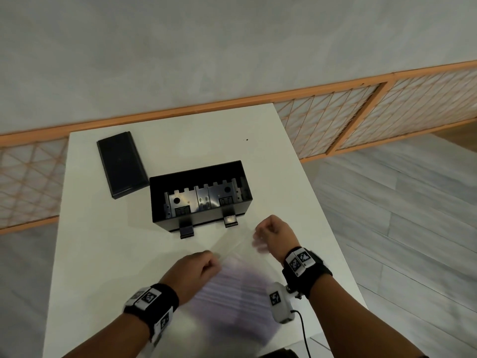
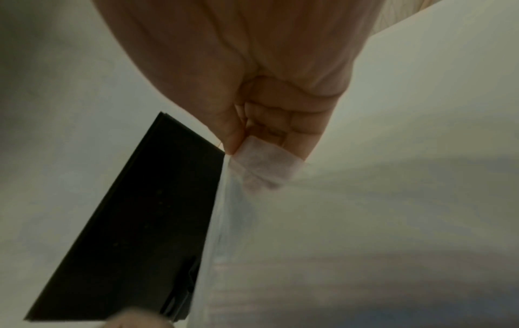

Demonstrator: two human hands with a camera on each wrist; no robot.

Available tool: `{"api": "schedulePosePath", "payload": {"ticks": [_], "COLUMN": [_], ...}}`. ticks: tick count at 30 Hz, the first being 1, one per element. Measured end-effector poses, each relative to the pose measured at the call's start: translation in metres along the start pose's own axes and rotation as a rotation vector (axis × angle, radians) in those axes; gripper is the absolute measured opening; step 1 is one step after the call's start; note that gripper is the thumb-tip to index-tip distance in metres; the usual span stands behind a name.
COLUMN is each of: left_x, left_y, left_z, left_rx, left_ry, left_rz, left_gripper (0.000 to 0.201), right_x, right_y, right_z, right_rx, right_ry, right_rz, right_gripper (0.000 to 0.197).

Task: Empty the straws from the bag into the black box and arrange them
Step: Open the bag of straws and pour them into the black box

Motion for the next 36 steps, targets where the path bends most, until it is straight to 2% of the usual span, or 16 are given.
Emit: {"api": "schedulePosePath", "payload": {"ticks": [4, 7, 8, 9, 12, 13, 16, 20, 25, 28, 31, 34, 36], "left_x": [0.002, -0.005, -0.009, -0.012, -0.017, -0.016, -0.009, 0.019, 0.059, 0.054, 0.047, 0.048, 0.051], "left_y": [0.024, 0.042, 0.047, 0.052, 0.064, 0.069, 0.079, 0.097, 0.116, 0.11, 0.106, 0.105, 0.105], "left_z": [0.029, 0.044, 0.045, 0.045, 0.027, 0.016, -0.02, -0.071, -0.096, -0.082, -0.068, -0.061, -0.059], "left_rx": [-0.096, -0.043, -0.012, 0.017, 0.127, 0.169, 0.273, 0.459, 0.706, 0.758, 0.789, 0.772, 0.763], "left_ry": [0.022, 0.054, 0.062, 0.059, 0.034, 0.031, 0.021, 0.003, 0.165, 0.362, 0.552, 0.675, 0.705], "left_rz": [0.022, 0.003, 0.001, -0.001, -0.01, -0.013, -0.013, -0.001, -0.058, -0.153, -0.237, -0.284, -0.291], "left_gripper": [0.028, 0.06, 0.064, 0.059, 0.017, 0.013, 0.023, 0.011, 0.014, 0.01, 0.017, 0.024, 0.029], "right_x": [0.002, 0.002, 0.001, -0.001, -0.007, -0.009, -0.015, -0.04, -0.048, -0.038, -0.034, -0.043, -0.05], "right_y": [0.009, 0.022, 0.027, 0.031, 0.043, 0.048, 0.06, 0.081, 0.112, 0.118, 0.122, 0.132, 0.136], "right_z": [-0.009, -0.016, -0.019, -0.023, -0.033, -0.035, -0.036, -0.04, -0.037, -0.027, -0.009, 0.012, 0.026], "right_rx": [0.031, 0.049, 0.055, 0.063, 0.083, 0.082, 0.073, 0.022, -0.131, -0.142, -0.092, -0.029, 0.013], "right_ry": [-0.161, -0.215, -0.225, -0.235, -0.249, -0.239, -0.186, -0.004, 0.109, 0.234, 0.33, 0.377, 0.532], "right_rz": [0.039, 0.043, 0.04, 0.035, -0.003, -0.018, -0.079, -0.25, -0.275, -0.3, -0.343, -0.468, -0.557], "right_gripper": [0.012, 0.011, 0.01, 0.009, 0.01, 0.01, 0.01, 0.012, 0.008, 0.012, 0.017, 0.038, 0.044]}}
Point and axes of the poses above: each hand's wrist, its own y-axis away from the middle knuckle, its own z-axis out of the palm, x = y × z, the point moved 4 cm from there along -y, towards the middle knuckle, and after that the axes turned 6 degrees about -x, right-handed, at the moved point
